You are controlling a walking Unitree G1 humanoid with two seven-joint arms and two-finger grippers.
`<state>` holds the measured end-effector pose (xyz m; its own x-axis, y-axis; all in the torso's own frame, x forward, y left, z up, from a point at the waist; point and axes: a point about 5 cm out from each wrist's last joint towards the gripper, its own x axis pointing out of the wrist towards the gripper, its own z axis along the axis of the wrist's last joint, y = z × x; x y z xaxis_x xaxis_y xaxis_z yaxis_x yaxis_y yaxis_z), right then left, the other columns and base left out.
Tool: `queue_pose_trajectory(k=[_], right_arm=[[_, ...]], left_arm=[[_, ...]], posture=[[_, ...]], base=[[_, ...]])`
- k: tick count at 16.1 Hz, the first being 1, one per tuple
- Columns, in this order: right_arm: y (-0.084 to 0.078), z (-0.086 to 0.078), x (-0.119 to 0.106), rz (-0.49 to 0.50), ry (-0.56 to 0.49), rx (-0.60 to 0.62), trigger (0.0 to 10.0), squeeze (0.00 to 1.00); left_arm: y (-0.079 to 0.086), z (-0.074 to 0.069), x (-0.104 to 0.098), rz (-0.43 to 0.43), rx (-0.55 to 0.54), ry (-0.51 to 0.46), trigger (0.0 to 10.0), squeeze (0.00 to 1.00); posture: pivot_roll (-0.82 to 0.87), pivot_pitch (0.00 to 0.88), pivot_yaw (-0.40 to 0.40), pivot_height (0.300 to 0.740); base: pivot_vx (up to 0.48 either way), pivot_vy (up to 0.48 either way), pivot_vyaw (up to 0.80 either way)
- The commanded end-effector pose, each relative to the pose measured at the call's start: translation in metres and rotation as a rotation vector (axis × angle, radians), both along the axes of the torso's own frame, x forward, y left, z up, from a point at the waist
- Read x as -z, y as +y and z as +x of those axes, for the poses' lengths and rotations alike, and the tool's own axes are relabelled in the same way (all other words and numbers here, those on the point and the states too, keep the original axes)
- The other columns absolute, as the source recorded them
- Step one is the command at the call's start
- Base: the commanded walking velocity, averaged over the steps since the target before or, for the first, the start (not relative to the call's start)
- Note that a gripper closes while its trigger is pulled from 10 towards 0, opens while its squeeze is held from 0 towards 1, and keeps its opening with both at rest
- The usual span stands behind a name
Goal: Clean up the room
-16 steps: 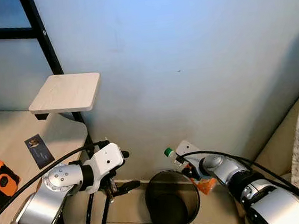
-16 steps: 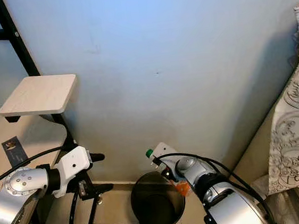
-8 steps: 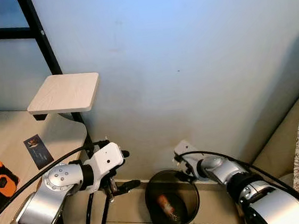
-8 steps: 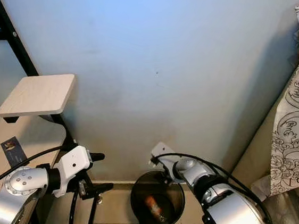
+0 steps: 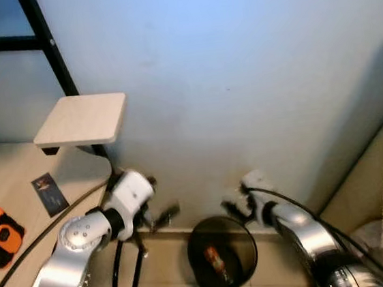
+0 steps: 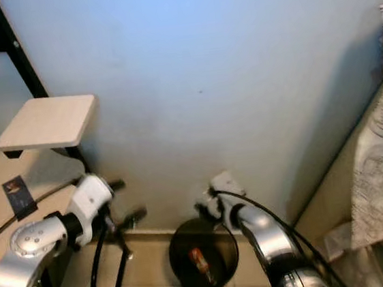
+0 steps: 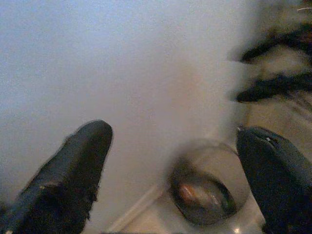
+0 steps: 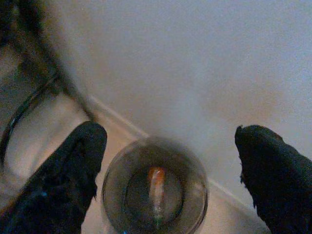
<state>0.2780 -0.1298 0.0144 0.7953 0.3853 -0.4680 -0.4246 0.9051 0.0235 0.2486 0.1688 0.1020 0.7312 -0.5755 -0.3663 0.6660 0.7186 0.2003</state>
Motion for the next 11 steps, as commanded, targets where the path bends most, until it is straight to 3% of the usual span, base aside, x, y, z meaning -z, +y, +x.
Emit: queue_pose_trajectory(k=[1, 5, 7, 11], right_arm=[[-0.005, 0.003, -0.022, 0.059, -0.131, 0.091, 10.0, 1.0], [-0.011, -0.02, -0.055, 0.164, -0.32, 0.275, 10.0, 1.0], [-0.02, -0.024, -0.058, 0.163, -0.339, 0.348, 10.0, 1.0], [-0.019, -0.036, -0.06, 0.158, -0.303, 0.359, 10.0, 1.0]], left_arm=[[0.004, 0.001, -0.006, -0.022, -0.107, -0.07, 10.0, 0.0], [0.011, -0.003, -0.004, -0.067, -0.365, -0.125, 10.0, 0.0], [0.015, -0.006, 0.001, -0.057, -0.416, -0.118, 10.0, 0.0], [0.018, -0.01, 0.004, -0.047, -0.471, -0.123, 10.0, 0.0]], posture=[[-0.01, 0.0, 0.02, 0.74], [-0.02, 0.0, 0.019, 0.74], [-0.02, 0.0, 0.02, 0.74], [0.0, 0.0, 0.014, 0.74]], base=[[0.0, 0.0, -0.72], [0.0, 0.0, -0.74], [0.0, 0.0, -0.76], [0.0, 0.0, -0.76]])
